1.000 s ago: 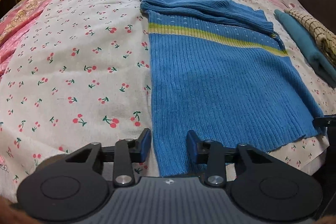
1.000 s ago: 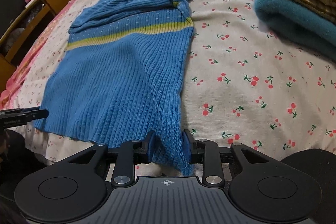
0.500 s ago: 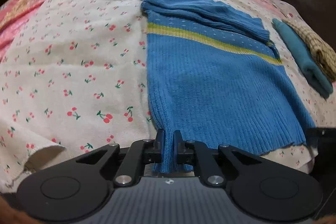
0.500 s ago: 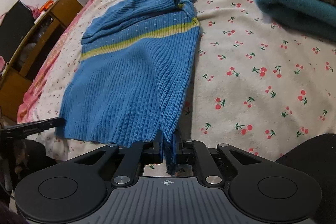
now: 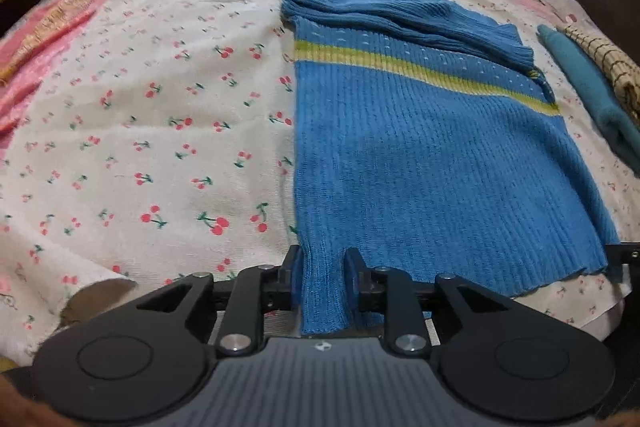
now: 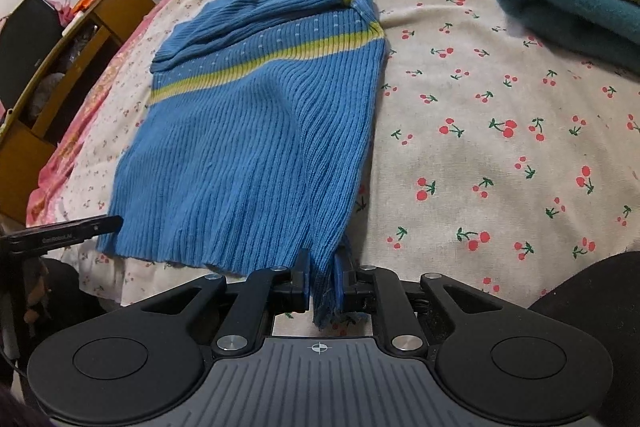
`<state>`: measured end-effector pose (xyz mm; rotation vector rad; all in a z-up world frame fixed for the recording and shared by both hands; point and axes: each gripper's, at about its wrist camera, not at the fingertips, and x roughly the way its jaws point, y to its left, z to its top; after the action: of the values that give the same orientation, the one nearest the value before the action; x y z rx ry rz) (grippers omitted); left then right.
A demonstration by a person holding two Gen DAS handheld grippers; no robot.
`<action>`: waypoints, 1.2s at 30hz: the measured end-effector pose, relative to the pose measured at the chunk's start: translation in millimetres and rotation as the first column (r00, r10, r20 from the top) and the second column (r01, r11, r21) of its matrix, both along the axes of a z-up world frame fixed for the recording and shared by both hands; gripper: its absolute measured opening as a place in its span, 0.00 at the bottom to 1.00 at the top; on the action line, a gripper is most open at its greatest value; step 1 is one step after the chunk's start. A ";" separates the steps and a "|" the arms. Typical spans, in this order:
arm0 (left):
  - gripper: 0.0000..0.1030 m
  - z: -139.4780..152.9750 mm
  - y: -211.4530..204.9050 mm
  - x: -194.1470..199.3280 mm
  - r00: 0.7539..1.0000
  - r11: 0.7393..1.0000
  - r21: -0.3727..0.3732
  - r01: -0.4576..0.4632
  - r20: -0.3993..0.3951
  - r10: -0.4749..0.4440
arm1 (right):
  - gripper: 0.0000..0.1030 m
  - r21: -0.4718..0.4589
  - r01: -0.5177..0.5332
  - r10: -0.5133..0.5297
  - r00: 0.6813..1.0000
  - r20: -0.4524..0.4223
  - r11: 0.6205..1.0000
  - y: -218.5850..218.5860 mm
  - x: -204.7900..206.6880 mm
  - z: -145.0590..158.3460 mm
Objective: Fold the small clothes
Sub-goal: 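Close both tools on the sweater hem, then lift the hem with both tools and fold it onto the collar, then open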
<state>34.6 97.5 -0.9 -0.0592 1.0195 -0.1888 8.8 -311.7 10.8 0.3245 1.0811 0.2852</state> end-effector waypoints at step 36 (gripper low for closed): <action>0.12 64.6 54.9 52.7 0.981 0.742 -0.666 -0.075 0.086 0.176 | 0.07 0.522 0.089 -0.219 0.956 0.193 0.848 -44.4 27.4 70.9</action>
<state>87.3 152.4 63.8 -0.7590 0.7560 -0.4218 36.2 -356.1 81.7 0.8290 0.7122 0.4548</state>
